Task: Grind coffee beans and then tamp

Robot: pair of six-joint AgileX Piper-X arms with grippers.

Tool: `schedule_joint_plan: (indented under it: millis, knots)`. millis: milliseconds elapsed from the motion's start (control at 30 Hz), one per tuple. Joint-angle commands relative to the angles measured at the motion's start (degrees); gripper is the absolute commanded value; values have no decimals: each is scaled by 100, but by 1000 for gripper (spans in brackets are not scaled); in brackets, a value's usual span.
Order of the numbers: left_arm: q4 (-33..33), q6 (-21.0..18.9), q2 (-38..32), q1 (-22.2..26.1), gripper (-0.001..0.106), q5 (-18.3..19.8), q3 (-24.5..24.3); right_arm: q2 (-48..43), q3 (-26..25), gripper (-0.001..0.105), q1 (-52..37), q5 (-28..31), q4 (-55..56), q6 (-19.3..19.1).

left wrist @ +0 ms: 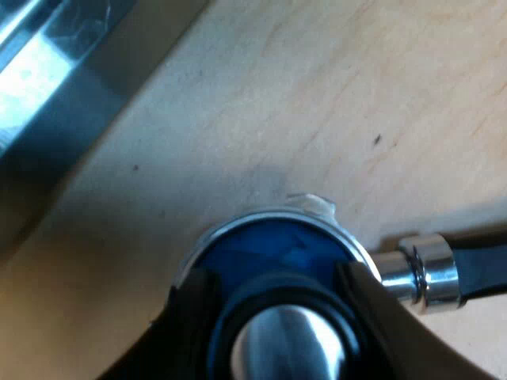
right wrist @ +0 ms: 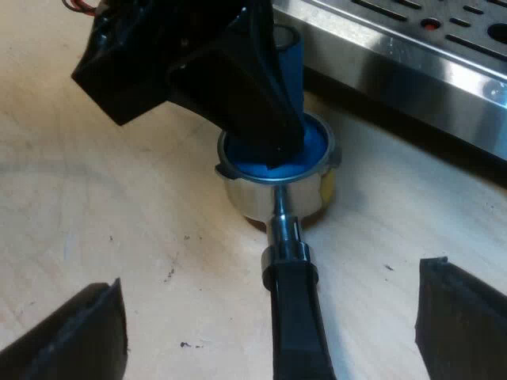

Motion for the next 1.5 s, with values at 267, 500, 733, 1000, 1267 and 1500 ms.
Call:
schedule_joint_plan:
  millis: [267, 500, 733, 1000, 1267, 1500]
  knots:
    - [808, -28, 567, -14, 0, -275, 438, -25, 2, 76, 3, 50, -49, 26]
    - [1130, -28, 567, -14, 0, -49, 14, -25, 2, 76, 3, 6, -49, 26]
    - [1527, -28, 555, -14, 0, -6, -485, -25, 2, 76, 3, 6, -49, 26]
    - [1498, -28, 30, -14, 0, -6, -699, -25, 2, 76, 65, 6, -49, 26]
    - [1475, -28, -491, -14, 0, -6, -742, -25, 2, 76, 115, -103, -339, -25]
    - [1570, -38, -1006, -14, 0, -23, -779, -25, 2, 76, 115, -103, -617, -25]
